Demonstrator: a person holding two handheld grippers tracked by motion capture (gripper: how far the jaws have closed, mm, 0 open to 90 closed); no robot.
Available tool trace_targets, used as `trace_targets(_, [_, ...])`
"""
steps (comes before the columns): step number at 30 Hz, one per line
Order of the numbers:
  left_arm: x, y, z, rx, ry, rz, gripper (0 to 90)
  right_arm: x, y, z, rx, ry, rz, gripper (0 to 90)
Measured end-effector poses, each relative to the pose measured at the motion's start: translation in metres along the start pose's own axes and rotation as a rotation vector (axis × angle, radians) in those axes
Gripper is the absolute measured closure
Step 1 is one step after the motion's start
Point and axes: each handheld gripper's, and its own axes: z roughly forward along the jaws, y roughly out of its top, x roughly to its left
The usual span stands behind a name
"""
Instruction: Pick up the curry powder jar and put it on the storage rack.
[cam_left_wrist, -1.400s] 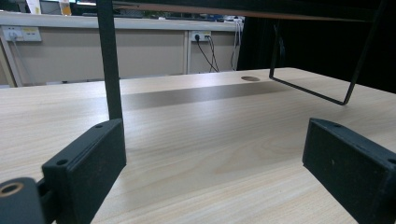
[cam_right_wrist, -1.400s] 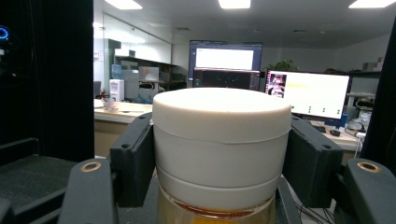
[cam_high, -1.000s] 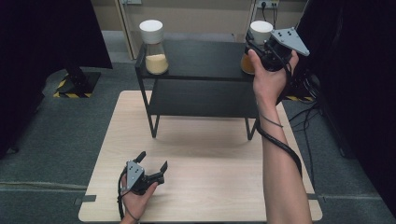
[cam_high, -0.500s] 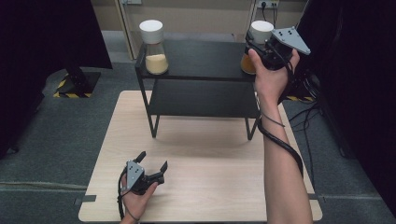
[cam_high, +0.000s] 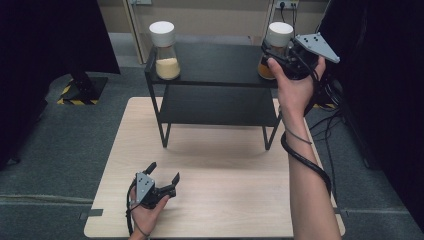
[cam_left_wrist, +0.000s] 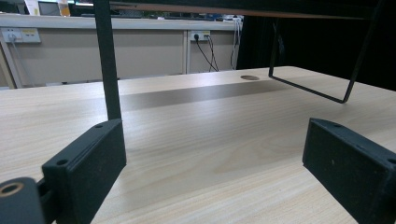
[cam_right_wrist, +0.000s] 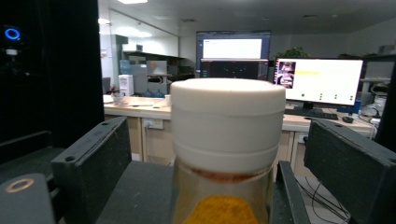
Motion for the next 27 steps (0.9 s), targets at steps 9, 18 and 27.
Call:
trace_targets(9, [0.000, 0.000, 0.000, 0.001, 0.000, 0.006, 5.8, -0.004, -0.007, -0.028, 0.011, 0.061, -0.006, 6.1])
trace_targets(18, [-0.001, 0.000, 0.000, -0.001, 0.001, 0.007, 5.8, -0.003, -0.017, -0.049, 0.050, 0.085, -0.007, 5.4])
trace_targets(27, [-0.001, 0.000, 0.000, -0.001, 0.002, 0.006, 5.8, -0.004, -0.034, -0.066, 0.051, 0.106, -0.011, 5.4])
